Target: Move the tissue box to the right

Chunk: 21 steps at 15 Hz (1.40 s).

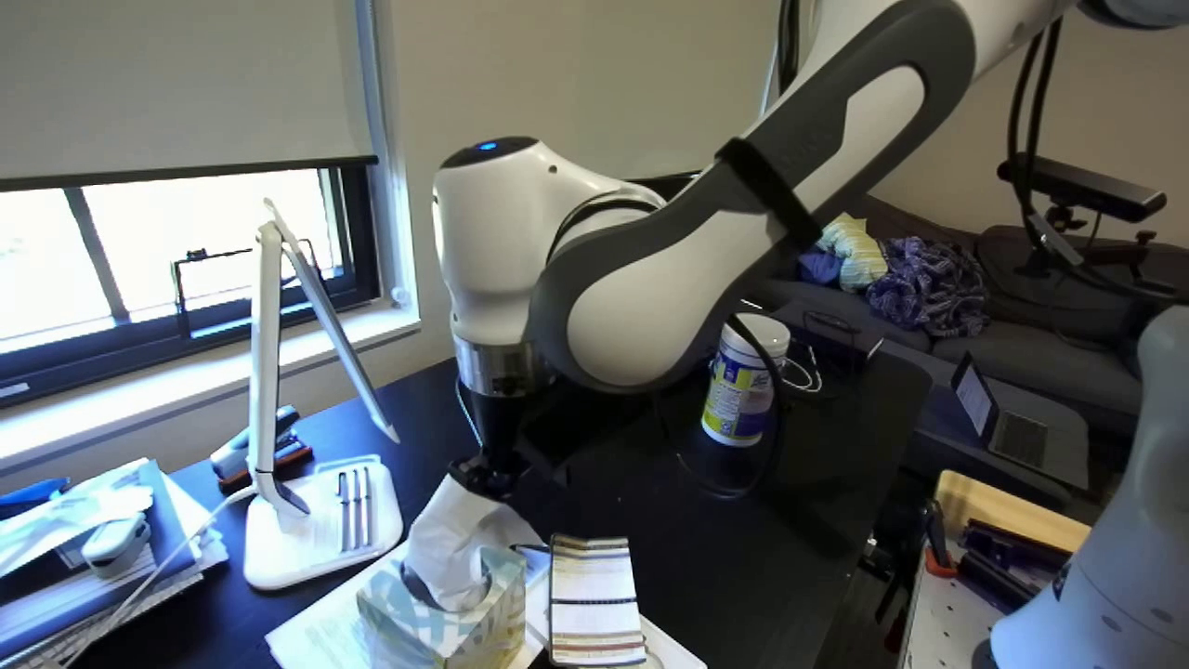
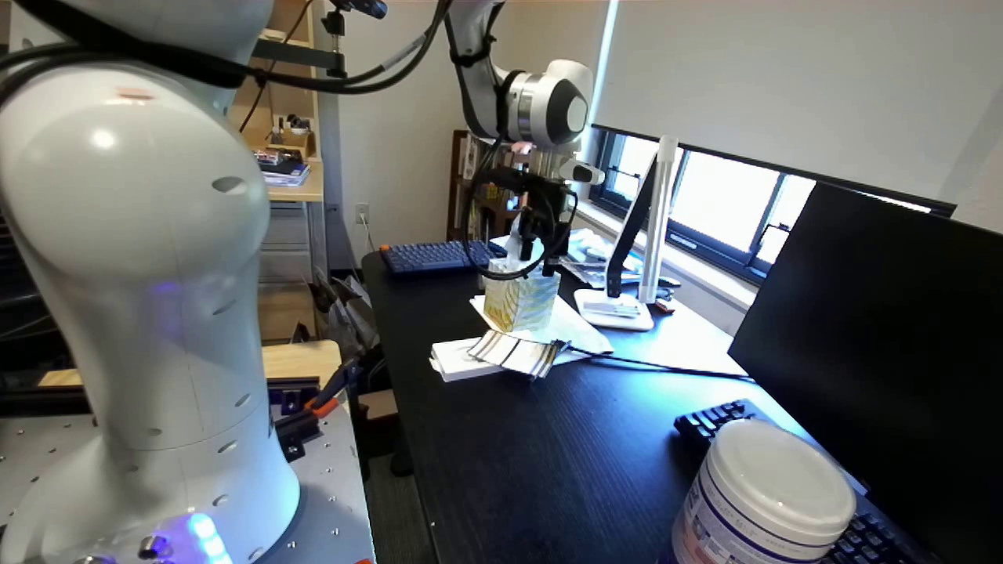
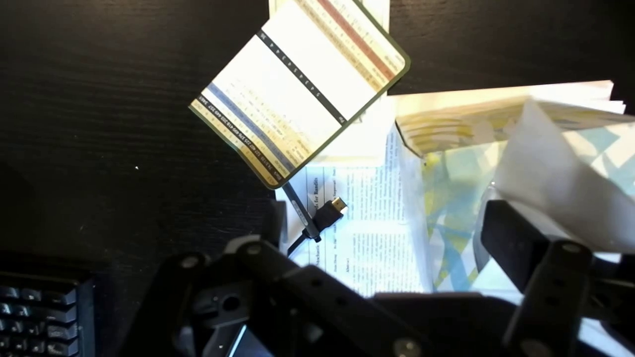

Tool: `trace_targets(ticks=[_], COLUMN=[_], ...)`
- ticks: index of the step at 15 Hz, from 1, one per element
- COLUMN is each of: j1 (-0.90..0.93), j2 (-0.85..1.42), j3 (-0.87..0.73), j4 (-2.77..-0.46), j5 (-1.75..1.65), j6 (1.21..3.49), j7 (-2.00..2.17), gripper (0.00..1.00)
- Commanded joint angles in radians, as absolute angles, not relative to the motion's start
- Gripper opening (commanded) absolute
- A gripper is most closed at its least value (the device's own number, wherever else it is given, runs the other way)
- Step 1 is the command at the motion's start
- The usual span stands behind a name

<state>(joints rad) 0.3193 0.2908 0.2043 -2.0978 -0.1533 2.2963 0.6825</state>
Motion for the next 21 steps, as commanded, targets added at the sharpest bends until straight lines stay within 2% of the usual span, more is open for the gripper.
trace_targets(ticks=[1, 17, 18, 19, 21], j1=[0.333, 0.402, 0.406, 0.41, 0.411], j2=[0.289, 0.486, 0.489, 0.491, 0.489], j3=[0.189, 0.14, 0.134, 0.128, 0.12], j4=[-2.097, -1.973, -1.971, -1.969, -1.973], j5=[-0.146, -0.148, -0.148, -0.152, -0.147], j6=[2.294, 2.45, 2.454, 2.451, 2.455], j7=[0.677, 0.672, 0.677, 0.68, 0.683], gripper=[1.0, 1.0, 0.75, 0.73, 0.59])
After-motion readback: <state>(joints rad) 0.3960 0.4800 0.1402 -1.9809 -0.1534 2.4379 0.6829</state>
